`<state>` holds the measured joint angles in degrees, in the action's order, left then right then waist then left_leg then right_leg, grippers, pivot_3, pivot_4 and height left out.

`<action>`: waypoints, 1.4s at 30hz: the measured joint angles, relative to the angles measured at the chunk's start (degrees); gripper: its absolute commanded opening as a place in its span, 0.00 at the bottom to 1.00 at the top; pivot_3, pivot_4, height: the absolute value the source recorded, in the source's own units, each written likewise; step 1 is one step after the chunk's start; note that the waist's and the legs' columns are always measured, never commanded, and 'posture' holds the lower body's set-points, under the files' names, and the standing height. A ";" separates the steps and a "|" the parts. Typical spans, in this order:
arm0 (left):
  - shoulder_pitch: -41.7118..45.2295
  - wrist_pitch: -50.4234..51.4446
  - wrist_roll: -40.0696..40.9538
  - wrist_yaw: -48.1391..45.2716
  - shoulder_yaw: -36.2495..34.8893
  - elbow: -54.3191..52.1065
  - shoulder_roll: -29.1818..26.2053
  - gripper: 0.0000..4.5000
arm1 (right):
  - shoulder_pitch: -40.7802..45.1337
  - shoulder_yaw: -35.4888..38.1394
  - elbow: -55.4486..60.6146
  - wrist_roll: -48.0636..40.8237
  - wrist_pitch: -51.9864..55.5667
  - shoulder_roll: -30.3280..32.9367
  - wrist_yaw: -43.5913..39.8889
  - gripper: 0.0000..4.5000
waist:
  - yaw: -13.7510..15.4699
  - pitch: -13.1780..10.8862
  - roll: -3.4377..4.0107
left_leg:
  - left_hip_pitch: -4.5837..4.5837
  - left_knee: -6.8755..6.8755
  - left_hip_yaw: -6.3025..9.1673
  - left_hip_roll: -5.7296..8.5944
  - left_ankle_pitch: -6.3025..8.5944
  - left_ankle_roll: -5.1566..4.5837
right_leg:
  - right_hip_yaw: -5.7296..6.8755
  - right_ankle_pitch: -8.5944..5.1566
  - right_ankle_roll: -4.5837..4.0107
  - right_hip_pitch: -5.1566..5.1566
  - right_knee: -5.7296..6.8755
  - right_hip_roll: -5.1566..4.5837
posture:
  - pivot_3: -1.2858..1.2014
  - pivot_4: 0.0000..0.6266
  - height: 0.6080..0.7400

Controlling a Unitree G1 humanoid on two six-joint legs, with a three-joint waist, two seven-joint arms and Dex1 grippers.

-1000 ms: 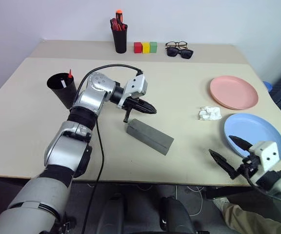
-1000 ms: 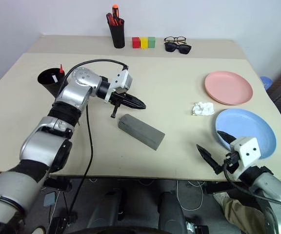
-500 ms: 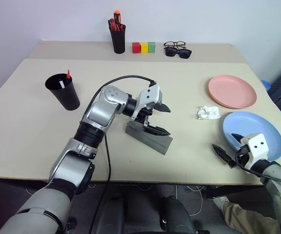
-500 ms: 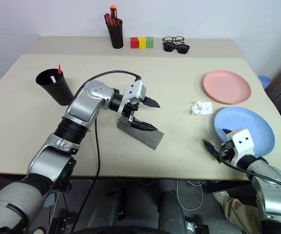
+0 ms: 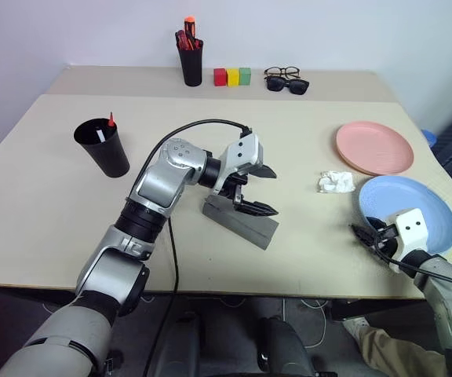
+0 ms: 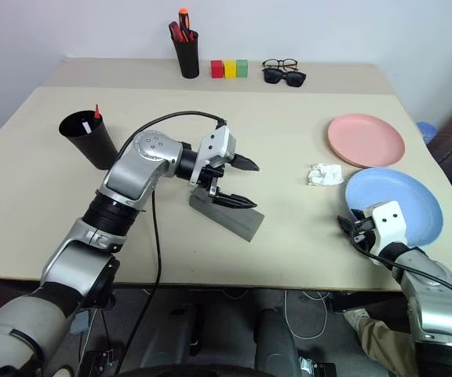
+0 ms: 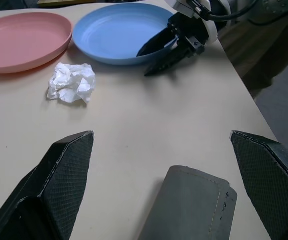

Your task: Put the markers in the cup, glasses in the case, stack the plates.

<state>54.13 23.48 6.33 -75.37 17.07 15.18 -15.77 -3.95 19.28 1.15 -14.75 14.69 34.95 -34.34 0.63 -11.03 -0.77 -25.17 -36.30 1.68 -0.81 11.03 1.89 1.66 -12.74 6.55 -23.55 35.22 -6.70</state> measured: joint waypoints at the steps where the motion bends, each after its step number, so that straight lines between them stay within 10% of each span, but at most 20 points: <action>1: 0.00 0.03 0.08 0.09 0.04 -0.01 -0.04 1.00 | 0.00 0.29 0.31 -0.02 -0.18 0.00 0.19 0.01 | -0.04 0.00 0.00 | 0.01 0.00 0.00 0.00 0.00 0.00 | 0.00 0.00 0.00 0.00 0.01 0.00 | 0.52 0.24 1.00; 13: 0.00 -0.12 1.09 1.23 0.11 0.54 0.05 1.00 | -0.77 1.58 4.03 1.75 -0.19 1.02 3.83 0.01 | 0.04 0.01 0.01 | 0.04 0.00 -0.01 0.01 0.00 0.00 | -0.01 0.00 0.00 0.05 -0.01 0.00 | 0.52 0.24 1.00; 20: -1.08 0.13 2.18 2.90 0.04 -0.13 0.07 1.00 | 16.56 -1.16 -0.76 5.07 -5.68 5.31 3.87 0.01 | -1.18 -0.02 0.12 | 0.12 0.05 -0.01 0.00 0.00 -0.01 | -0.01 0.01 0.00 0.05 0.04 0.02 | 0.52 0.24 1.00; 35: -7.43 9.33 4.73 12.92 -1.91 -12.34 -3.43 1.00 | 58.67 -17.02 -64.27 18.20 -32.60 2.92 1.43 0.01 | -1.64 -0.08 0.17 | 0.14 0.19 -0.03 0.02 -0.02 0.00 | -0.06 0.12 0.25 0.03 0.01 0.02 | 0.52 0.24 1.00; 42: -11.82 14.39 6.96 17.27 -4.41 -19.86 -6.50 1.00 | 63.62 -18.34 -72.80 21.31 -34.80 1.95 5.24 0.54 | -1.76 -0.10 0.21 | 0.15 0.17 -0.03 0.02 -0.03 0.02 | -0.09 0.12 0.24 0.03 0.03 0.02 | 0.52 0.24 1.00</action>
<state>42.31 37.87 13.28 -58.10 12.66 -4.68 -22.27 59.67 0.94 -71.65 6.56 -20.11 36.90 -29.10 -1.13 -11.13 -0.55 -25.02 -36.13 1.65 -0.79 11.01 1.91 1.56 -12.62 6.79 -23.52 35.25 -6.68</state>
